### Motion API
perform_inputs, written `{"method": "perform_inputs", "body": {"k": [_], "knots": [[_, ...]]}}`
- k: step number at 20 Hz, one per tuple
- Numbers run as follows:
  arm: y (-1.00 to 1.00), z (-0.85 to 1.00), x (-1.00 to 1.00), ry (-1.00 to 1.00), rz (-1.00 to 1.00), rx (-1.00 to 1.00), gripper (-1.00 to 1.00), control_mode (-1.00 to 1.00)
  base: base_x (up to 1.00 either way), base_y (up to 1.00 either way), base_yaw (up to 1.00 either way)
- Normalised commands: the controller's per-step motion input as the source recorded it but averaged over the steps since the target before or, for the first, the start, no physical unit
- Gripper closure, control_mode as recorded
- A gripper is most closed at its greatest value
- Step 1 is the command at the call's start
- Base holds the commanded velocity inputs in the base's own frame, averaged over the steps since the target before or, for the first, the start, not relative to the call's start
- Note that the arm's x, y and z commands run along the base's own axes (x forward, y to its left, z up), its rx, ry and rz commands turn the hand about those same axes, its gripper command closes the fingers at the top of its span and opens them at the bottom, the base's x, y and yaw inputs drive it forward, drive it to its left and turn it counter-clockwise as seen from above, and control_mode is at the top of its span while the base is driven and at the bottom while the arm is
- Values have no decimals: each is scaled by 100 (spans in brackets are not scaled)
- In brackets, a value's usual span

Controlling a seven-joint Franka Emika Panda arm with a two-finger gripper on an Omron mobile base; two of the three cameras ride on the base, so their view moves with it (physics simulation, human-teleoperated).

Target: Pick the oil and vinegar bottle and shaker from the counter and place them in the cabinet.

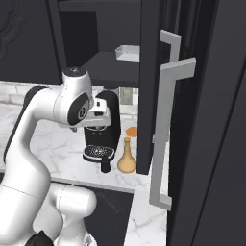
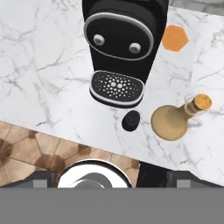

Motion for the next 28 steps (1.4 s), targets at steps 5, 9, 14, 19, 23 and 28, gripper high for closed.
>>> {"method": "perform_inputs", "body": {"k": [5,9,14,19,23,28], "knots": [[-25,-37,-6,0,15,0,-100,-100,0,0,0],[-24,-37,-1,0,16,0,-100,-100,0,0,0],[-27,-30,-2,0,17,0,-100,-100,0,0,0],[-27,-37,0,0,19,0,-100,-100,0,0,0],[-22,-48,0,0,20,0,-100,-100,0,0,0],[-22,-43,0,0,21,2,-100,-100,0,0,0]]}}
